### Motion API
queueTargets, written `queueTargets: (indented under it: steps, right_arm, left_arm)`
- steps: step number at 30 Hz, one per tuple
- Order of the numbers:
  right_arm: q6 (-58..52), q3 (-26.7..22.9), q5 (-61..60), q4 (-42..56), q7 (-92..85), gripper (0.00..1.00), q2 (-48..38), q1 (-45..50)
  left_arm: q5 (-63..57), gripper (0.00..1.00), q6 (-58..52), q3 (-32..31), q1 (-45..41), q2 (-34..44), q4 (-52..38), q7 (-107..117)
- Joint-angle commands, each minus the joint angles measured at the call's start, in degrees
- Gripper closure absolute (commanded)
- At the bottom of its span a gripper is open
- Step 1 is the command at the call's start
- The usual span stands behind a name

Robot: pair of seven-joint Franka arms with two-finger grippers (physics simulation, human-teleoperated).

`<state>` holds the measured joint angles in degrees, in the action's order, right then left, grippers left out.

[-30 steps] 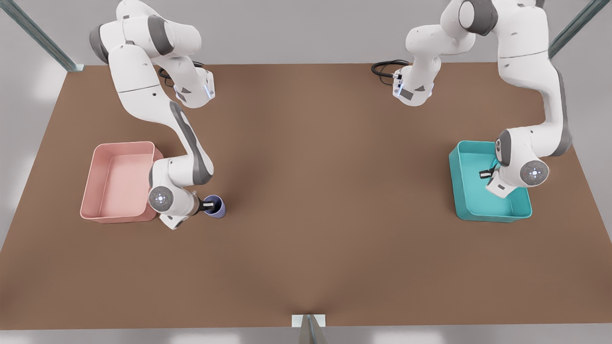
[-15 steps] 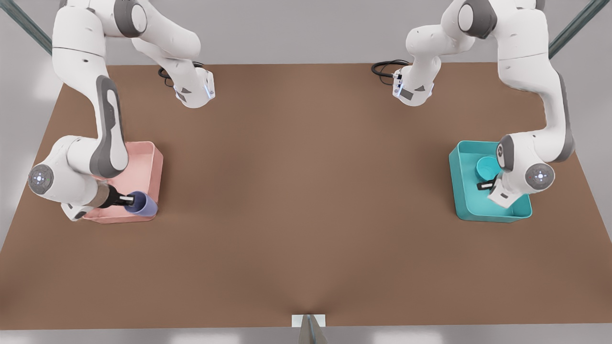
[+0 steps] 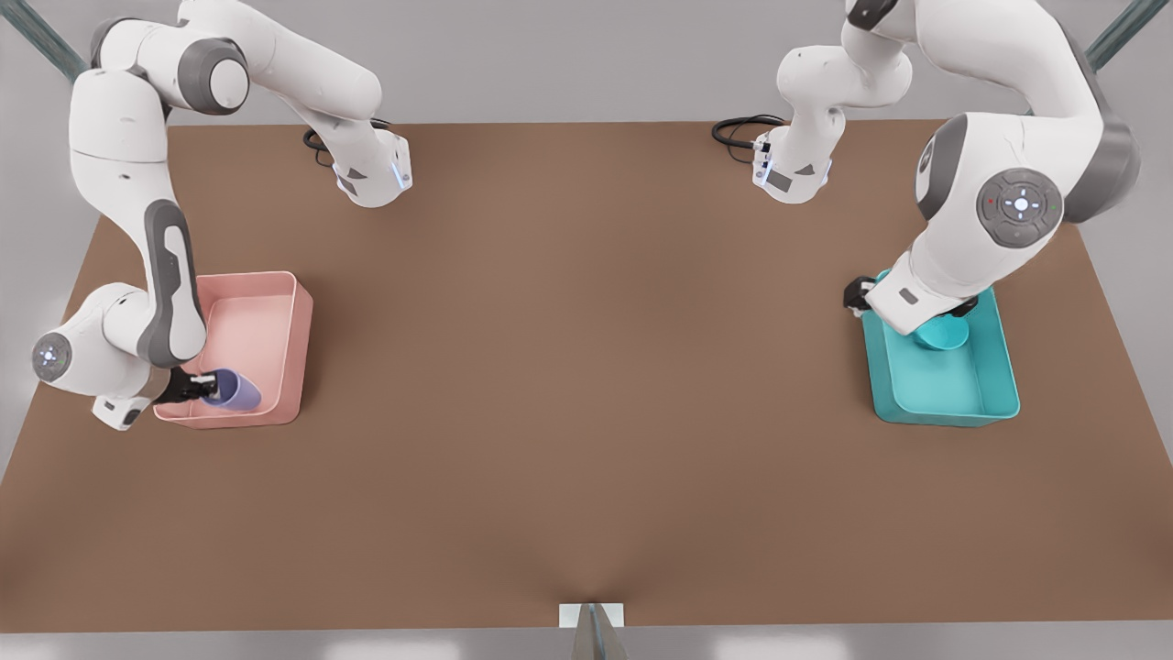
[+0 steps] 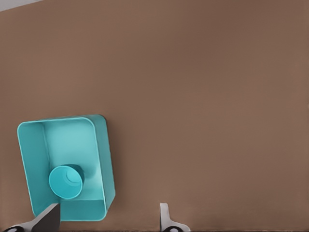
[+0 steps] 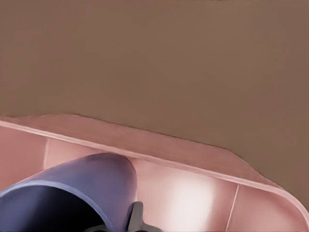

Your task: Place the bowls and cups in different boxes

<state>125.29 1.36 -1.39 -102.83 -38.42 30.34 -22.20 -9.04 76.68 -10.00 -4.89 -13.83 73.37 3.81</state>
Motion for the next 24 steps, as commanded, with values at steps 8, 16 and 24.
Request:
queueTargets:
  steps: [8, 16, 24]
  right_arm:
    - [-4.16, 0.75, -1.41, 0.79, -22.93, 0.00, -2.91, 0.14]
    - [-49.15, 1.72, 3.76, 20.01, 37.23, 0.00, -12.15, 17.01]
    - [-50.58, 2.95, 4.91, 18.54, 41.14, 0.00, -27.00, 20.88]
  left_arm:
    - [0.43, 0.00, -7.42, -0.98, 0.05, 0.03, 0.02, 4.19]
    - [0.52, 0.00, -7.42, -0.98, 0.05, 0.03, 0.11, 4.19]
    - [0.43, 0.00, -7.51, -0.98, -0.03, 0.03, 0.29, 4.19]
